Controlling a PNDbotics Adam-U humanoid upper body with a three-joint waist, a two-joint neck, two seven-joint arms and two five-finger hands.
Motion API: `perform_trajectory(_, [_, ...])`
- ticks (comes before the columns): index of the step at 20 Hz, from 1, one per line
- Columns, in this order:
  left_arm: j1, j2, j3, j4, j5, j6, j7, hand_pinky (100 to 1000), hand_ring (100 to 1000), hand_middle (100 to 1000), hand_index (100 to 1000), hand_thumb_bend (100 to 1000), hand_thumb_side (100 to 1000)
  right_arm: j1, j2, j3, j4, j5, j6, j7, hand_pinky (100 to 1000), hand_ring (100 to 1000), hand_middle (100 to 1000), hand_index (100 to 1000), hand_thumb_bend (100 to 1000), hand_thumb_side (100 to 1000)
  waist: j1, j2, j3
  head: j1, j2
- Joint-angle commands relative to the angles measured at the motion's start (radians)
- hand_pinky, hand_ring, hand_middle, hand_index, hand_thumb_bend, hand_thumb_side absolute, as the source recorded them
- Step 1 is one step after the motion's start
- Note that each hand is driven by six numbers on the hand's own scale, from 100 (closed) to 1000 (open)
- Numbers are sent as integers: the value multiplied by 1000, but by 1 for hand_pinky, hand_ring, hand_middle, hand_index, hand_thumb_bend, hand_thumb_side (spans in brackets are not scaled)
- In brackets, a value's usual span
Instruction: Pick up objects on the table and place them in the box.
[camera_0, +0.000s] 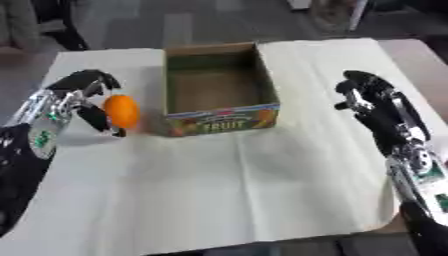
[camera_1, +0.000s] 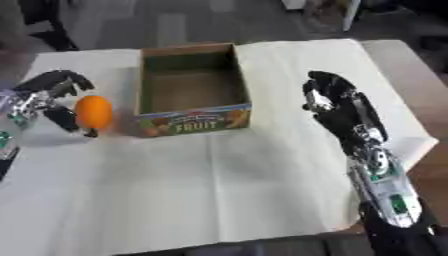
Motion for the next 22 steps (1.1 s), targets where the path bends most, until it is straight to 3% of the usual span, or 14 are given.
perform_trajectory(1, [-14,6,13,6,-13,8,46,643,589,594,723,738,134,-14,-22,-1,-10,-2,-2,4,618,776,635,791,100,380,0,-10,-2,0,6])
perform_trajectory(4, [-11,-2,13,19,-27,14,104,596,504,508,634,662,129,-13,-21,-2,-9,-1,-2,4,618,776,635,791,100,381,-1,-10,-3,0,6])
perform_trajectory(6, [-9,-5,15,20,-30,22,156,563,439,439,563,537,126,-14,-20,-2,-9,-2,-2,4,618,776,635,791,100,380,-2,-10,-5,-1,6])
perform_trajectory(7, [-8,-6,16,18,-25,26,181,542,392,389,514,430,131,-14,-20,-3,-9,-2,-2,4,618,776,635,791,100,380,-3,-11,-6,-1,6])
perform_trajectory(9, [-8,-3,17,6,-5,33,215,523,343,338,466,346,140,-13,-21,-4,-9,-2,-2,3,618,776,635,791,100,381,-3,-11,-7,0,6])
perform_trajectory(18, [-68,24,5,-188,102,42,192,525,302,290,430,277,123,-13,-21,-1,-8,-4,0,4,619,776,634,791,100,380,-6,-16,-10,2,6])
perform_trajectory(22, [-127,-4,-8,-205,131,49,211,541,319,308,450,268,115,-16,-18,5,-8,-4,1,9,619,776,634,791,100,380,-6,-16,-25,11,6])
